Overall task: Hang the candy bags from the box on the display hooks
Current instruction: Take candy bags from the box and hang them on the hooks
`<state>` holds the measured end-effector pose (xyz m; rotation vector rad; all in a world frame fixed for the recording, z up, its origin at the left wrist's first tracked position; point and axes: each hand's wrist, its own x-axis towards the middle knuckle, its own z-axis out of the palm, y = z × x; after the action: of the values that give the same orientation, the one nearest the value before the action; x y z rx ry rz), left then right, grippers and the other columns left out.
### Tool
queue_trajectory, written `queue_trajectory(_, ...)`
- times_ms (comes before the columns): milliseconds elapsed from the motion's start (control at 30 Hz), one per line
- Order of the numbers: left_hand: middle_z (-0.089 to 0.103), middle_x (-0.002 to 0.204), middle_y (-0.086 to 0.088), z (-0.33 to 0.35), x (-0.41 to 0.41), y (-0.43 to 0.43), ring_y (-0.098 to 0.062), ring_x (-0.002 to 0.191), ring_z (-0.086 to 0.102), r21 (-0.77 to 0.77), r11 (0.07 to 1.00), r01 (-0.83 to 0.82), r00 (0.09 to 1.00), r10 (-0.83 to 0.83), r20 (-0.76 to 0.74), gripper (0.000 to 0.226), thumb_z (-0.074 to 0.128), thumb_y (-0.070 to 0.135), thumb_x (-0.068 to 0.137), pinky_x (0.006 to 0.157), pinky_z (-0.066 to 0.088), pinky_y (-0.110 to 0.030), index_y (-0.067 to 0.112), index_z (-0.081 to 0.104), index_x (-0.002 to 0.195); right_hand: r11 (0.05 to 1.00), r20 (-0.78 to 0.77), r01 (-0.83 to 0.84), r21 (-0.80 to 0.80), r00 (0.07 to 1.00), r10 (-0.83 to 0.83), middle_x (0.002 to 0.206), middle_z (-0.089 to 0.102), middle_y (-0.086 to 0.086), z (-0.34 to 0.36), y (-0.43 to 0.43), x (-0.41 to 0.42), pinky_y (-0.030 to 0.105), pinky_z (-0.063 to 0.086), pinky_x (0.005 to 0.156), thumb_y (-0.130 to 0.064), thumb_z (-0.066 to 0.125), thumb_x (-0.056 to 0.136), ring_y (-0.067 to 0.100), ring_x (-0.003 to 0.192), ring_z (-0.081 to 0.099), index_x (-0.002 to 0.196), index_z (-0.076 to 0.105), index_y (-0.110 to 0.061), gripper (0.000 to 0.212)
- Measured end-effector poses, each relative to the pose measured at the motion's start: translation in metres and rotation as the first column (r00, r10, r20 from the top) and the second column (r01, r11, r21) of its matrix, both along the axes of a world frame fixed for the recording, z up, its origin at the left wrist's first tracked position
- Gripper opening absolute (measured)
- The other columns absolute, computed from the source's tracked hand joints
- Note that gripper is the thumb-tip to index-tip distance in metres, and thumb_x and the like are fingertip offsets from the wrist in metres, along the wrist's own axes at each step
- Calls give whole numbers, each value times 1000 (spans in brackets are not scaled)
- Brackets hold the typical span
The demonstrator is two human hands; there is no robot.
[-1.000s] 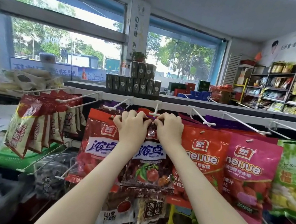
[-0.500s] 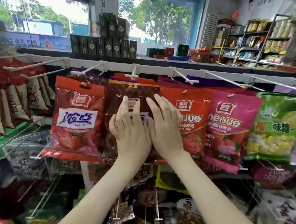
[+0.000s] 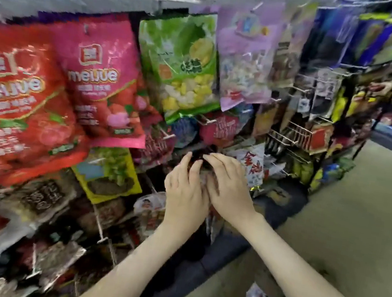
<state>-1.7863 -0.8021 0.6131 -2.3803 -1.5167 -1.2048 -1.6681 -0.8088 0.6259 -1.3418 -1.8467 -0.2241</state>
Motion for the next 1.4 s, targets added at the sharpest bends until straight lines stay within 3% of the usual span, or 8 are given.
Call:
queue_trajectory(267, 51, 133, -22, -115, 204, -9, -38, 115, 54, -435, 884, 170, 950, -264, -167, 47, 57, 24, 84, 92, 47, -44, 1, 53, 125, 863, -66, 315, -395, 927, -368, 121, 57, 11, -121, -43, 217, 33, 31, 95, -23, 41, 87, 21, 113, 40, 123, 54, -8, 41)
queue_trajectory(567, 62, 114, -23, -354, 318, -15, -41, 91, 64, -733, 668, 128, 834, -472, -285, 64, 86, 14, 56, 70, 55, -45, 0, 58, 112, 477, -16, 372, -796, 775, -632, 121, 55, 18, -388, -91, 311, 39, 35, 101, -2, 63, 76, 25, 112, 37, 125, 52, 0, 51)
queue_trajectory(733, 57, 121, -26, -560, 351, -3, -44, 99, 59, -762, 628, 155, 803, -530, -274, 54, 77, 11, 71, 79, 51, -48, -3, 57, 118, 287, 1, 252, -924, 754, -657, 146, 30, 11, -574, -83, 317, 32, 20, 114, -10, 56, 90, 27, 136, 25, 143, 28, -4, 61)
queue_trajectory(833, 48, 133, -24, -644, 355, 4, -43, 113, 50, -805, 577, 136, 798, -545, -256, 47, 62, 14, 84, 92, 43, -50, -2, 51, 127, 334, -120, 193, -922, 681, -723, 125, 48, 16, -663, -62, 303, 36, 33, 104, -15, 53, 92, 31, 118, 42, 128, 47, 0, 40)
queue_trajectory(933, 43, 138, -21, -710, 345, 4, -38, 122, 43, -834, 547, 69, 775, -556, -300, 46, 43, 23, 92, 100, 36, -46, 1, 46, 133, 296, -188, 90, -951, 594, -782, 130, 47, 16, -740, -57, 278, 24, 23, 105, -14, 58, 91, 32, 123, 42, 131, 45, 0, 44)
queue_trajectory(1167, 33, 147, -19, -723, 317, 7, -37, 132, 34, -906, 423, -22, 657, -677, -333, 50, 51, 21, 90, 107, 30, -53, 5, 40, 137, -242, 314, 206, -948, 476, -822, 152, 17, 8, -758, -76, 272, 50, 16, 113, -24, 60, 89, 24, 142, 13, 147, 12, -16, 77)
queue_trajectory(1300, 12, 156, -15, -685, 330, 19, -34, 145, 10, -927, 360, -106, 640, -689, -341, 62, 54, 33, 91, 113, 9, -60, 15, 29, 144, -403, 463, 229, -886, 503, -730, 158, -5, 6, -711, -99, 303, 55, 14, 111, -29, 60, 88, 25, 145, -2, 150, -6, -23, 91)
queue_trajectory(1400, 1, 159, -11, -664, 353, 30, -30, 147, -3, -936, 341, -88, 608, -726, -321, 68, 53, 43, 91, 113, 2, -59, 18, 23, 147, -406, 490, 274, -872, 501, -714, 158, -6, 7, -692, -106, 326, 53, 16, 112, -28, 58, 89, 27, 145, -1, 150, -9, -24, 90)
